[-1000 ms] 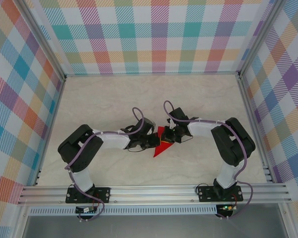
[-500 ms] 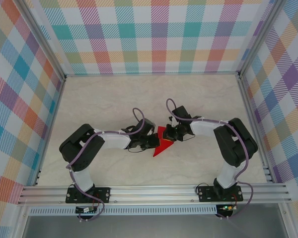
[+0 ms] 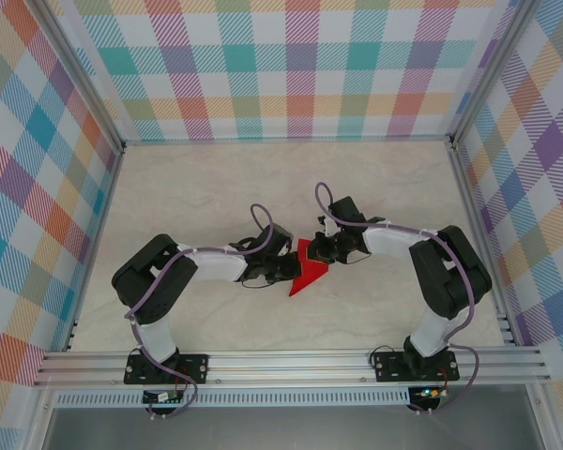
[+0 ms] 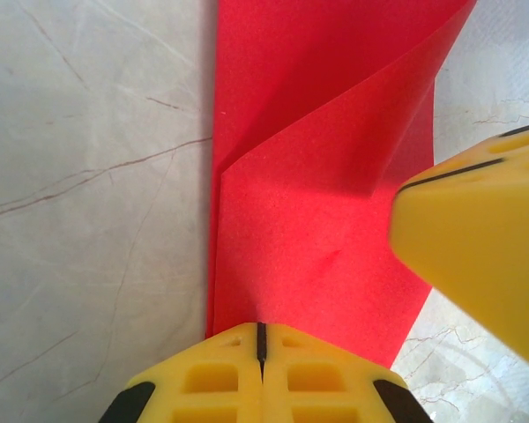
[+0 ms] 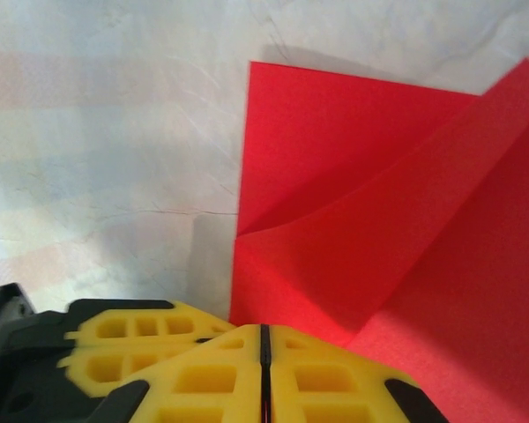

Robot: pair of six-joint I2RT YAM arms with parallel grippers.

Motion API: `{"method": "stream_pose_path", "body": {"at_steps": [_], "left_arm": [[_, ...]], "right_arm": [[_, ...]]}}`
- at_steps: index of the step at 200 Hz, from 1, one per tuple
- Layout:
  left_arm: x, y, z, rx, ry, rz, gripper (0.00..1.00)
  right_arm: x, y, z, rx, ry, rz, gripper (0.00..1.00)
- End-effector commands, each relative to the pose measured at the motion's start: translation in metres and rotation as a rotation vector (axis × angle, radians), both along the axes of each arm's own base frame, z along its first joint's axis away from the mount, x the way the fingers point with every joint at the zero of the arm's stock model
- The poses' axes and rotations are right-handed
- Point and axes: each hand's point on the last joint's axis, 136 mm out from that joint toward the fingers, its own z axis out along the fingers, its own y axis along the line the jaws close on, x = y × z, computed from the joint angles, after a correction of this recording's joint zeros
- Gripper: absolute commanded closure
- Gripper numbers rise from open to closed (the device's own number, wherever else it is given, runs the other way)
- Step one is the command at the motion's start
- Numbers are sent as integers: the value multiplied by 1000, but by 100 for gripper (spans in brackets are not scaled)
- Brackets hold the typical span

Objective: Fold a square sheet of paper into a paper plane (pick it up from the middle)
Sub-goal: Fourth fold the wing at the center of the table.

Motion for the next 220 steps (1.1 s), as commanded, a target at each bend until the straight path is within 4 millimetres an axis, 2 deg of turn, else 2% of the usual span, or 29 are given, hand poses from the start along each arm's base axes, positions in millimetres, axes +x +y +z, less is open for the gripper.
{"method": "stream_pose_path", "body": {"at_steps": [1,41,70,117,139,162,181,200,220], "left_arm": [[-22,36,-37,174,112,33,100],[-26,40,-40,192,126,34,100],[-34,42,-45,197,156,13,100],[-44,50,-55,216,187,3,100],[-44,49,-55,215,186,3,100],[-43,47,-54,212,183,3,100],[-41,47,-54,212,181,6,100],[-40,47,-54,218,179,9,100],[-39,47,-53,224,175,13,100]], "right_arm": [[1,-1,-8,-36,8,50,91],[13,-10,-21,-63,25,16,92],[32,-21,-19,8,24,-48,92],[61,-45,-19,0,12,-133,92],[71,-48,-7,17,-7,-158,92],[65,-40,23,99,-73,-140,92],[51,-33,40,149,-116,-105,91],[34,-22,37,145,-99,-45,91],[19,-13,24,134,-62,-5,91]]}}
